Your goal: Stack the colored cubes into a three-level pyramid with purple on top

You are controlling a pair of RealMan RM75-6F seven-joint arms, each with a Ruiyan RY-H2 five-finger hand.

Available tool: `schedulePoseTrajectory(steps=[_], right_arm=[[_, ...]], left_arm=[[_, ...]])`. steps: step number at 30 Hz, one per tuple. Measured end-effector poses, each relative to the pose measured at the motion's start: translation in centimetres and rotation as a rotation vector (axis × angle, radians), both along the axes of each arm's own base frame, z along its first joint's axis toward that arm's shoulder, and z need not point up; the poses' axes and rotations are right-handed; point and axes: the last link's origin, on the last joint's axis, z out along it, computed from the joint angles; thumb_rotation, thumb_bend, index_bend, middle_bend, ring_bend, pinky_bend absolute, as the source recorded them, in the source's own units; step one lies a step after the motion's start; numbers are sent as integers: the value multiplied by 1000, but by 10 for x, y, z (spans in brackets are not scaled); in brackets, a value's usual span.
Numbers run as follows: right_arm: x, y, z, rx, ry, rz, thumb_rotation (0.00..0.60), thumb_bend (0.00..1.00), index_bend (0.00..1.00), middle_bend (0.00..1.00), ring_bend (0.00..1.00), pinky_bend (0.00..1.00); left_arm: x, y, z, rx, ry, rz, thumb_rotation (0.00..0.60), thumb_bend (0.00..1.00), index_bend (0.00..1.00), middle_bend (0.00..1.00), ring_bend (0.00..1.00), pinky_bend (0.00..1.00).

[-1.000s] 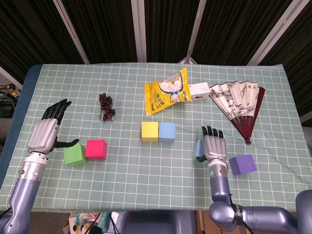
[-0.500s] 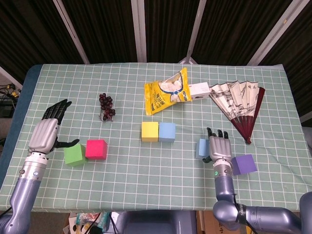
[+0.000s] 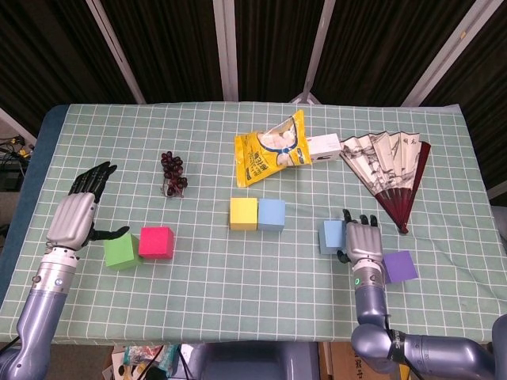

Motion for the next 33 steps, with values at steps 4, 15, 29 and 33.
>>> schedulePoseTrajectory(steps=[4, 15, 29, 33], right_arm=[[1, -2, 0, -13, -5, 31, 600, 339, 0, 332, 124, 0], [14, -18, 1, -47, -56, 116, 600, 338, 0, 342, 134, 0], [10, -22, -6, -38, -66, 104, 600, 338, 0, 342, 134, 0], [10, -22, -6, -38, -67, 109, 600, 339, 38, 342, 134, 0]], left_arm=[[0, 0, 0, 3, 0, 1, 600, 125, 0, 0, 0, 0], [-1, 1, 1, 9, 4, 4, 600, 125, 0, 0, 0, 0], [-3, 2, -1, 5, 12, 12, 600, 125, 0, 0, 0, 0], [-2, 2, -1, 5, 13, 11, 600, 125, 0, 0, 0, 0]])
